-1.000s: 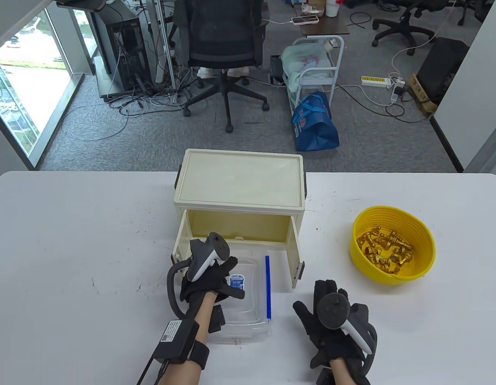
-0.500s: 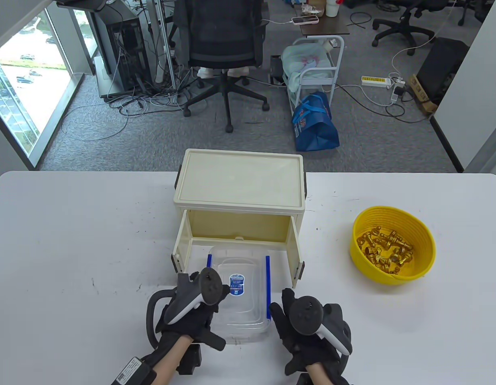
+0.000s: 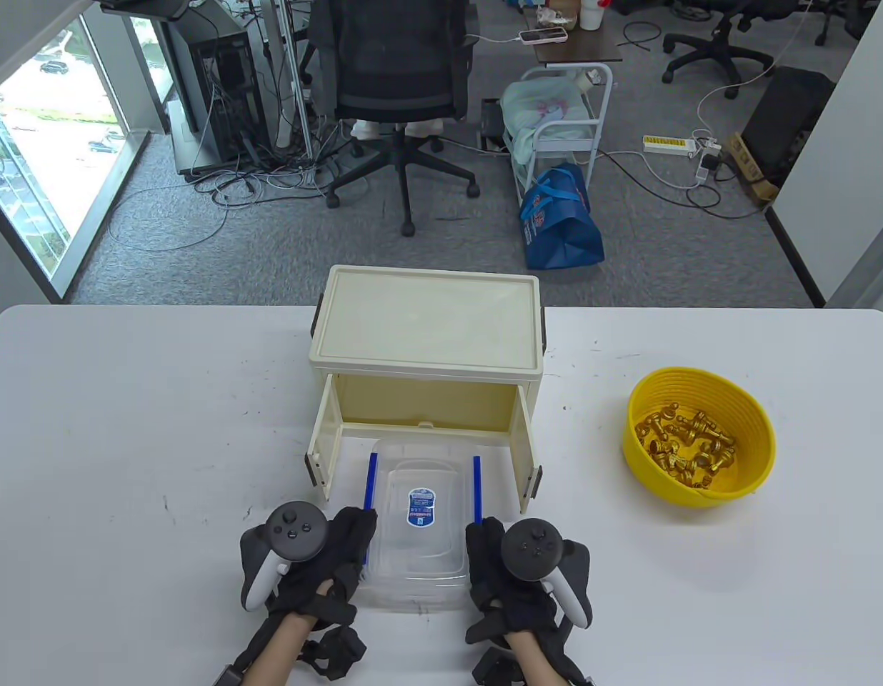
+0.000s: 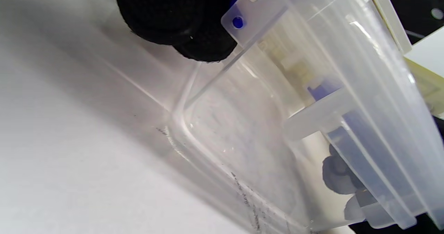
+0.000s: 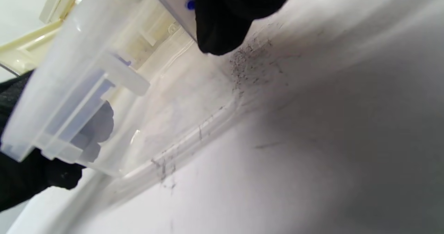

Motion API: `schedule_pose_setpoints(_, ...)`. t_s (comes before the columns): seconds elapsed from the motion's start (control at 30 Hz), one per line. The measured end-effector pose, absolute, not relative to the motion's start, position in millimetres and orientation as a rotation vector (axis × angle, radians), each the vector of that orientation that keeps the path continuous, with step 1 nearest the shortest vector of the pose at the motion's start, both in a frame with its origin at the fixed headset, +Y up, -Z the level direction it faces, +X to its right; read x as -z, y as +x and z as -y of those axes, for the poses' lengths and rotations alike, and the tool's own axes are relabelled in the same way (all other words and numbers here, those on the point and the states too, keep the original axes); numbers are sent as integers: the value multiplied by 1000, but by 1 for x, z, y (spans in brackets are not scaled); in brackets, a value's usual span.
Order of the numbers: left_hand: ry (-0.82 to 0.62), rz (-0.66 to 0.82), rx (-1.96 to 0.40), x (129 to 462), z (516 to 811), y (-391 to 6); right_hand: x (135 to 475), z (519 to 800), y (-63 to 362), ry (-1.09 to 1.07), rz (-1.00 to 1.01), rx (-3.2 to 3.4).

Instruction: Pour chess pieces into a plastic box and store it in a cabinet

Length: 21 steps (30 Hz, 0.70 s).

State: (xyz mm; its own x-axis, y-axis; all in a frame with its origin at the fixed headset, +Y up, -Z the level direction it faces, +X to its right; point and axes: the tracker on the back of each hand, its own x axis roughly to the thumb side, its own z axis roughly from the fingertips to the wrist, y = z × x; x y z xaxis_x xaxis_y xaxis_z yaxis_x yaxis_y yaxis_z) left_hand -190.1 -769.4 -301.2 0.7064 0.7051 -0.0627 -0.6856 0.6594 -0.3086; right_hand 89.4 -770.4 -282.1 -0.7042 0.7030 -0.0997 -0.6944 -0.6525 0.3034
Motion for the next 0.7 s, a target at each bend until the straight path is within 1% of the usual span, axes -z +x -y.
schedule_pose_setpoints(0.03, -297, 66, -753, 301, 769, -189, 283, 771, 91, 45, -420, -2305)
schedule_pose_setpoints(0.2, -261, 29, -694, 300, 765, -186, 281, 768, 88, 13, -377, -2354)
schedule_pose_setpoints(0.23, -272, -58, -686, 302, 767, -189, 281, 767, 88, 16, -373, -2345)
schedule_pose_setpoints(0.27, -282, -24, -748, 303, 771, -192, 281, 768, 88, 12, -371, -2354)
schedule_pose_setpoints(0.3, -296, -34, -759, 303, 771, -193, 280, 768, 88, 13, -368, -2355)
schedule_pose_setpoints(0.47, -281, -45, -727, 302, 771, -193, 279, 766, 88, -8, -336, -2376)
schedule_pose_setpoints(0.5, -277, -46, -730, 302, 772, -194, 279, 767, 91, -63, -313, -2383)
schedule_pose_setpoints(0.53, -279, -50, -730, 303, 772, -195, 279, 767, 92, -32, -341, -2351)
schedule_pose_setpoints(0.7, -321, -70, -771, 306, 781, -205, 283, 773, 101, -26, -407, -2252)
